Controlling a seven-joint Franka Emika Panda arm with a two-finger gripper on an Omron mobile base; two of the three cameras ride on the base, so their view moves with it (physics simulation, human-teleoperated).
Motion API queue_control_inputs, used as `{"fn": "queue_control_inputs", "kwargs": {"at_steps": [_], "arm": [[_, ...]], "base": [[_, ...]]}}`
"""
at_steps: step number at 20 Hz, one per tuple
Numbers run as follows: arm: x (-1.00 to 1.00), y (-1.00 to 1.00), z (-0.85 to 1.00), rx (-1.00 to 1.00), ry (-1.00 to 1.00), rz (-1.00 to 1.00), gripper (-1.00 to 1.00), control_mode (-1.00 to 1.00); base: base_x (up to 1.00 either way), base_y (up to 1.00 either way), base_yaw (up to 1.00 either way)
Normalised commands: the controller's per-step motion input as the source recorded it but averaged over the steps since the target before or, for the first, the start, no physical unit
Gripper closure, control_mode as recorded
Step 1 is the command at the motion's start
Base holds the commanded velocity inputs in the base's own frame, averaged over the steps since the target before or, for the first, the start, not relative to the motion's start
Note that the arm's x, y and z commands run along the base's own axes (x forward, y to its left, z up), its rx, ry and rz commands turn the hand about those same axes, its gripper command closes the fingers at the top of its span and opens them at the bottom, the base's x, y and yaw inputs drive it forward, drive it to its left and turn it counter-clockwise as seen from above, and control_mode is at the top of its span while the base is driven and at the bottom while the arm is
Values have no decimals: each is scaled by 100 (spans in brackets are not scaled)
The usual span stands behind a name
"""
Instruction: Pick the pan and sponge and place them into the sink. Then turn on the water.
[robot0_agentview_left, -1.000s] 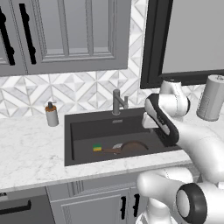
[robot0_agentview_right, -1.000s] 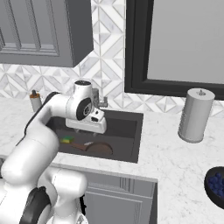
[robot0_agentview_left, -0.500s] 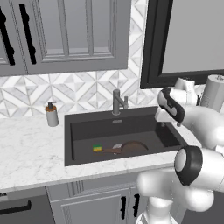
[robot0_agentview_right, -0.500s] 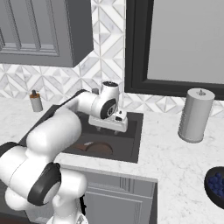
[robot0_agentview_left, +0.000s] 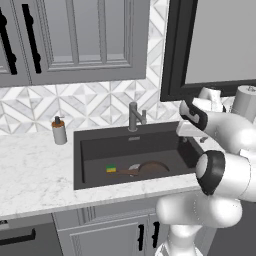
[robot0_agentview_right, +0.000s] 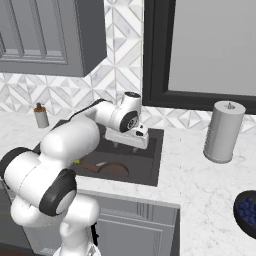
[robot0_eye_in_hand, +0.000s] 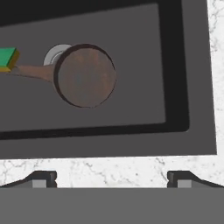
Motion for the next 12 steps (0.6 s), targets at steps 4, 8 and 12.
{"fn": "queue_control_inputs", "kwargs": {"at_steps": [4,8,12], "arm": [[39,0,-21,1,-6,0,-100,-100],[36,-1,-2,7,-30,0,-100,-100],[46,0,0,11,-30,0,-100,-100]], "base": [[0,0,0],[0,0,0],[0,0,0]]}}
